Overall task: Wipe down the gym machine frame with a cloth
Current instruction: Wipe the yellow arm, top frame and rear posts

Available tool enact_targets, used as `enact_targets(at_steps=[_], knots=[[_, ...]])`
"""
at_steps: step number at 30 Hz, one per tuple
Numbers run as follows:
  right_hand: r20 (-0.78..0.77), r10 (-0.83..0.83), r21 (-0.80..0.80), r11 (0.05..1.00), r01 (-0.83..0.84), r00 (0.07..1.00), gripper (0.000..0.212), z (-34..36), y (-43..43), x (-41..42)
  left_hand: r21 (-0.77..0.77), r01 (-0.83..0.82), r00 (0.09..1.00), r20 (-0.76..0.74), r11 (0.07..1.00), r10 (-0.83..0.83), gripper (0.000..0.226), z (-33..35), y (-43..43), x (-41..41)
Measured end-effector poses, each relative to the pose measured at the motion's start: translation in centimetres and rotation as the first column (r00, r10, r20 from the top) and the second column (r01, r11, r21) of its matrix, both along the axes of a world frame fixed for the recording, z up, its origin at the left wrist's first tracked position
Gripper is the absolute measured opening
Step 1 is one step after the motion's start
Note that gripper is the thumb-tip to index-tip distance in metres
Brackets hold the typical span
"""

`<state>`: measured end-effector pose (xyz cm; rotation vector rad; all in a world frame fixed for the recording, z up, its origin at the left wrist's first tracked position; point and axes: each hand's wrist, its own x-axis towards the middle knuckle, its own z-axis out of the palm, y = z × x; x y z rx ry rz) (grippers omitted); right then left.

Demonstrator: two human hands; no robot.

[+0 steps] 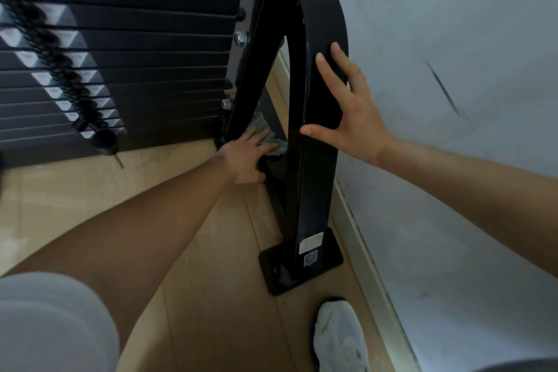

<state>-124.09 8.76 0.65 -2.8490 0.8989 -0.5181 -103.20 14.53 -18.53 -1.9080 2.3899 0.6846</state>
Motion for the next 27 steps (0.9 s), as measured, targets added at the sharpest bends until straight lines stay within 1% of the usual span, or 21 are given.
enact_targets(at_steps=[3, 6, 9, 11, 13, 15, 16, 17, 18, 19, 20, 21, 22, 23, 24, 25, 26, 27], knots=[[-0.01, -0.005, 0.007, 1.0, 0.005, 1.0, 0.1, -0.1, 0.0, 0.0, 0.013, 0.12, 0.992, 0.037, 0.993, -0.12, 0.084, 1.2, 0.1, -0.6], [-0.002, 0.004, 0.013, 1.0, -0.004, 1.0, 0.1, 0.0, -0.2, -0.1, 0.004, 0.198, 0.98, -0.012, 0.98, -0.197, 0.075, 1.8, 1.6, -1.3], [-0.003, 0.007, 0.021, 1.0, -0.007, 1.0, 0.101, 0.0, -0.3, -0.2, -0.125, 0.208, 0.971, -0.093, 0.97, -0.22, 0.047, 2.2, 3.4, -1.7], [-0.001, 0.011, 0.025, 1.0, -0.011, 1.0, 0.102, 0.1, -0.5, -0.1, -0.178, 0.164, 0.974, -0.123, 0.97, -0.188, 0.034, 2.8, 4.3, -1.6], [0.009, 0.022, 0.026, 0.999, -0.022, 1.0, 0.102, 0.1, -0.6, 0.0, -0.148, 0.07, 0.977, -0.191, 0.986, -0.098, 0.03, 3.4, 5.2, -1.2], [0.031, 0.03, 0.015, 0.999, -0.031, 0.999, 0.102, 0.2, -0.7, 0.0, -0.091, -0.123, 0.943, -0.32, 0.988, 0.088, 0.027, 4.1, 5.9, -0.8], [0.039, 0.031, 0.0, 1.0, -0.031, 0.999, 0.102, 0.2, -0.6, 0.0, -0.059, -0.256, 0.888, -0.409, 0.965, 0.21, 0.025, 4.6, 6.1, -0.7], [0.041, 0.028, -0.016, 1.0, -0.027, 0.999, 0.102, 0.3, -0.6, -0.1, -0.023, -0.401, 0.794, -0.507, 0.916, 0.335, 0.023, 5.2, 6.1, -0.6], [0.042, 0.021, -0.037, 0.999, -0.019, 0.999, 0.102, 0.3, -0.5, 0.0, 0.03, -0.549, 0.657, -0.601, 0.835, 0.454, 0.02, 5.9, 5.9, -0.7], [0.041, 0.009, -0.065, 0.998, -0.007, 0.999, 0.103, 0.4, -0.4, 0.0, 0.109, -0.683, 0.478, -0.681, 0.723, 0.555, 0.015, 6.7, 5.7, -0.8], [0.039, -0.006, -0.094, 0.996, 0.01, 0.999, 0.103, 0.5, -0.3, 0.1, 0.216, -0.78, 0.267, -0.733, 0.587, 0.625, 0.012, 7.7, 5.3, -1.1], [0.036, -0.024, -0.117, 0.993, 0.028, 0.999, 0.104, 0.6, -0.1, 0.2, 0.345, -0.825, 0.04, -0.754, 0.447, 0.656, 0.011, 8.6, 4.7, -1.4], [0.031, -0.042, -0.127, 0.991, 0.046, 0.999, 0.105, 0.7, -0.1, 0.4, 0.489, -0.809, -0.182, -0.737, 0.327, 0.651, 0.013, 9.7, 4.0, -1.7], [0.025, -0.058, -0.123, 0.991, 0.061, 0.998, 0.106, 0.7, 0.0, 0.6, 0.629, -0.741, -0.386, -0.686, 0.236, 0.616, 0.017, 10.6, 3.1, -1.8], [0.017, -0.069, -0.106, 0.992, 0.071, 0.997, 0.107, 0.7, 0.0, 0.7, 0.743, -0.645, -0.553, -0.614, 0.177, 0.563, 0.02, 11.5, 2.3, -1.9], [0.009, -0.075, -0.086, 0.993, 0.076, 0.997, 0.108, 0.7, 0.0, 0.8, 0.823, -0.548, -0.676, -0.54, 0.146, 0.501, 0.02, 12.2, 1.6, -2.0], [0.002, -0.077, -0.073, 0.994, 0.077, 0.997, 0.109, 0.7, 0.0, 0.8, 0.879, -0.455, -0.764, -0.468, 0.144, 0.444, 0.016, 12.9, 1.2, -2.0], [-0.009, -0.076, -0.069, 0.995, 0.076, 0.997, 0.109, 0.7, 0.0, 0.8, 0.905, -0.396, -0.811, -0.424, 0.156, 0.403, 0.012, 13.6, 1.0, -2.2]])
